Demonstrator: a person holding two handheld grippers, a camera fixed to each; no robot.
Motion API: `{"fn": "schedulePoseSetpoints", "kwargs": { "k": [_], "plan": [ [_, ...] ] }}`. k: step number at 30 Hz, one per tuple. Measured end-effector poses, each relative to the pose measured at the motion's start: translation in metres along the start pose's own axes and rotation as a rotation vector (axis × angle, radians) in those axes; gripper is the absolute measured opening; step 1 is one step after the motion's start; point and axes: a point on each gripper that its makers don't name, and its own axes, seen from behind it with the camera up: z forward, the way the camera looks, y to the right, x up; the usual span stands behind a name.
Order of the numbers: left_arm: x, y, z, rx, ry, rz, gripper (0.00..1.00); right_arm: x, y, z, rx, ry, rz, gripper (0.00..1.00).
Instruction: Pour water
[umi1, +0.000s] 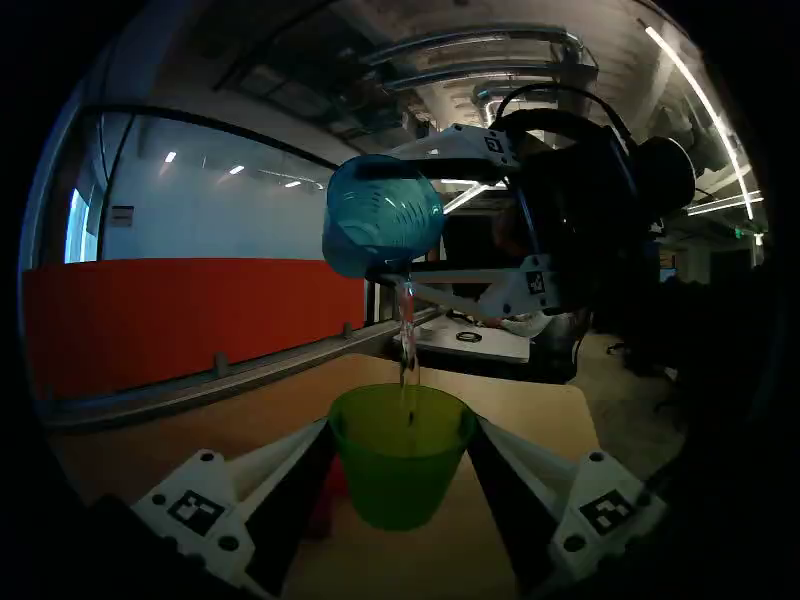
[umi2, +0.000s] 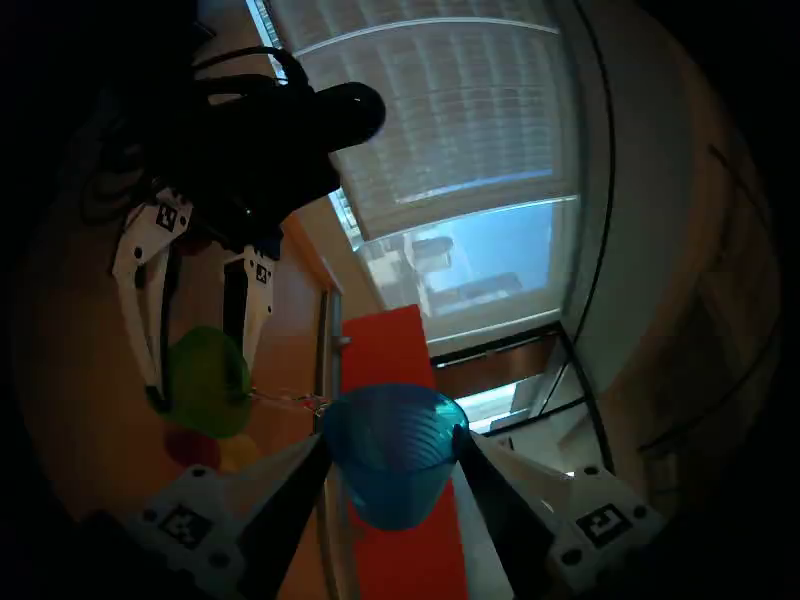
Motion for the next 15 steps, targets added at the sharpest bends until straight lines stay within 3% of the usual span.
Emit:
{"fn": "schedulePoseSetpoints", "kwargs": {
  "k": [15],
  "plan": [
    [0.0016,0.0033,0.0045,-0.009,-0.003,0.009,0.87,0.0011,0.0091,-0.0012,-0.022,0.000,-0.080,0.89]
  ]
}}
